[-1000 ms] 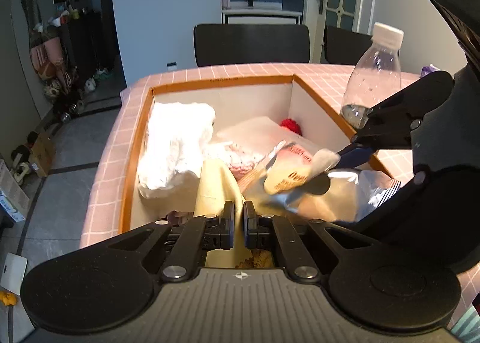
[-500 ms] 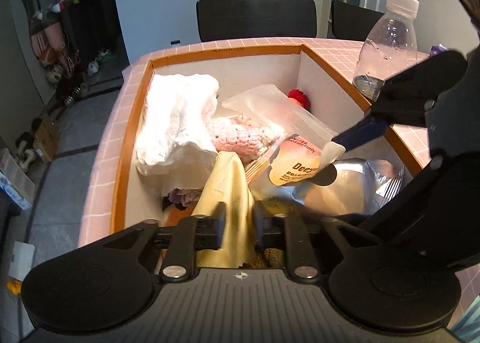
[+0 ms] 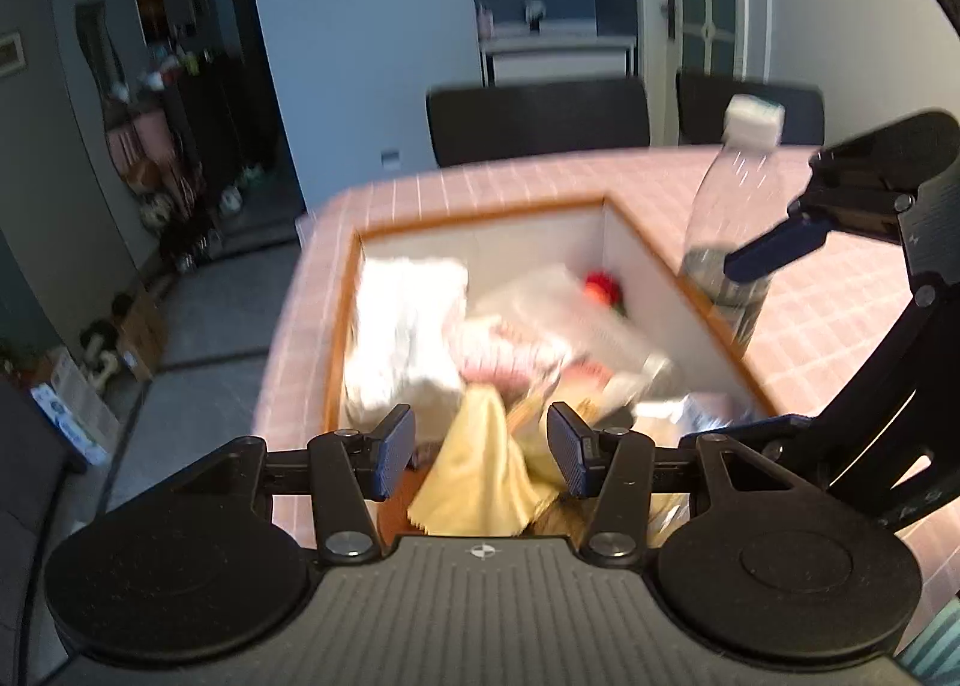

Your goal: Organize soft objects

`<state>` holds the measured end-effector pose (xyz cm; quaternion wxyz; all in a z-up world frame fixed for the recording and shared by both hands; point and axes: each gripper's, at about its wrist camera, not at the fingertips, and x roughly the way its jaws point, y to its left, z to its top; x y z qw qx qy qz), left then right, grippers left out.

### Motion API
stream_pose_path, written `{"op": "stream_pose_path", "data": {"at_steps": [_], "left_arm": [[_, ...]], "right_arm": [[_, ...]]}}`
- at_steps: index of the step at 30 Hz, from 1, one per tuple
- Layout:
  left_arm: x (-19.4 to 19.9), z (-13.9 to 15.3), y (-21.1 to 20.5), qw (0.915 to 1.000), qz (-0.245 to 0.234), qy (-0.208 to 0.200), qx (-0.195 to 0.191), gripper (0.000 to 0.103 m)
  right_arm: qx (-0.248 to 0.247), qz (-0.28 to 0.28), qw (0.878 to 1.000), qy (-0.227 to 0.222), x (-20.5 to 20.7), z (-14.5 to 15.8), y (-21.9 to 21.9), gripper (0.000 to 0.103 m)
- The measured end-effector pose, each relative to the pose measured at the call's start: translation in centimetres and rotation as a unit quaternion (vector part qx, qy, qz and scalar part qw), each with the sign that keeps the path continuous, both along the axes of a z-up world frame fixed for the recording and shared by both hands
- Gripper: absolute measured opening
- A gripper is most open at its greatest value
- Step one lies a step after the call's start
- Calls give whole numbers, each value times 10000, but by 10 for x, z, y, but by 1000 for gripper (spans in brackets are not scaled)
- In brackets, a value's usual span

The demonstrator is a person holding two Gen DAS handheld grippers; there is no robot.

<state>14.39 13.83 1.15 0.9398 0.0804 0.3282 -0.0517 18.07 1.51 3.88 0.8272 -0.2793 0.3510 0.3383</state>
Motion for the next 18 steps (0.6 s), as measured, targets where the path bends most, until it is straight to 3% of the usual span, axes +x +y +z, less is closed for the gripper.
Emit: {"op": "stream_pose_path", "data": {"at_steps": [7, 13, 18], "left_arm": [[-41, 39, -30, 9914, -148, -1278, -223, 59], [-74, 48, -61, 9678, -138, -2425, -663, 64], [-90, 32, -87, 9501, -40, -3030, -737, 64]], "right_arm": [[831, -385, 9943, -555, -35, 42, -53, 85], [1801, -1240, 9679, -1243, -74, 58, -112, 96], [2055, -1774, 9464, -1749, -110, 48, -144, 97]]}}
